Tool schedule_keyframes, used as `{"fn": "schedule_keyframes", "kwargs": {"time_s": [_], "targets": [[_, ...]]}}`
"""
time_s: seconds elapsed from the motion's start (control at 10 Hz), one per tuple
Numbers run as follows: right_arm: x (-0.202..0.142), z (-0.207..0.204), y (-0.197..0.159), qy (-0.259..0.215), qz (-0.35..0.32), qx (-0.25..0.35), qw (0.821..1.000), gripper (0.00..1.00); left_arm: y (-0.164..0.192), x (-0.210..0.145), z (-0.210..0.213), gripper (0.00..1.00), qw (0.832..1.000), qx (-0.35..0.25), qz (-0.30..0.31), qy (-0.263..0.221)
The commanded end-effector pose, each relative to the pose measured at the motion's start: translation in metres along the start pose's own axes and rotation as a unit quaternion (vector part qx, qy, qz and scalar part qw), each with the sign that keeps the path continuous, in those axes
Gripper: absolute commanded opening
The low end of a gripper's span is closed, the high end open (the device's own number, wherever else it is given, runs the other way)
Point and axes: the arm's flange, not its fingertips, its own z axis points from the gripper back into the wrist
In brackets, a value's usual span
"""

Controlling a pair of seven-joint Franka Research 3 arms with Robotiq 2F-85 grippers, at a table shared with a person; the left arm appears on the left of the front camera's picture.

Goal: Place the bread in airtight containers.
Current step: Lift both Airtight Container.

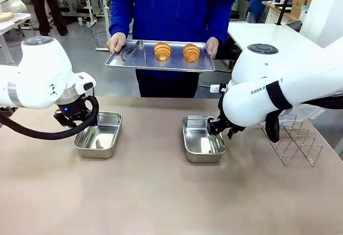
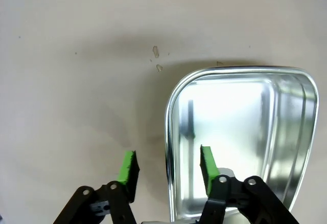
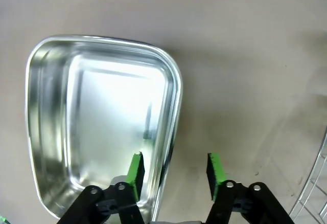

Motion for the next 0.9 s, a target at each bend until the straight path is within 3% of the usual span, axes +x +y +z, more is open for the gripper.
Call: {"fn": "schedule_keyframes", "kwargs": {"time_s": [0.0,0.1,0.2,0.3,0.8], "targets": [[0.0042,-0.0072,0.0045,0.004,-0.029,-0.02,0.999,0.26,-0.0021,0.0009,-0.0005,0.0,1.0,0.012,0.011,0.011],[0.0047,-0.0071,0.004,0.009,-0.035,-0.017,0.999,0.0,-0.0022,0.0014,0.0001,0.17,1.0,0.01,0.013,0.011],[0.0052,-0.0065,0.0044,0.005,-0.041,-0.021,0.999,0.05,-0.0022,0.0006,0.0006,0.07,1.0,0.01,0.012,0.011],[0.0045,-0.0073,0.0039,0.006,-0.044,-0.018,0.999,0.0,-0.0027,-0.0013,-0.0005,0.0,1.0,0.01,0.014,0.01],[0.0061,-0.0065,-0.0013,-0.008,-0.054,-0.015,0.998,0.0,0.0002,0.0006,-0.001,0.0,1.0,0.007,0.023,0.012]]}}
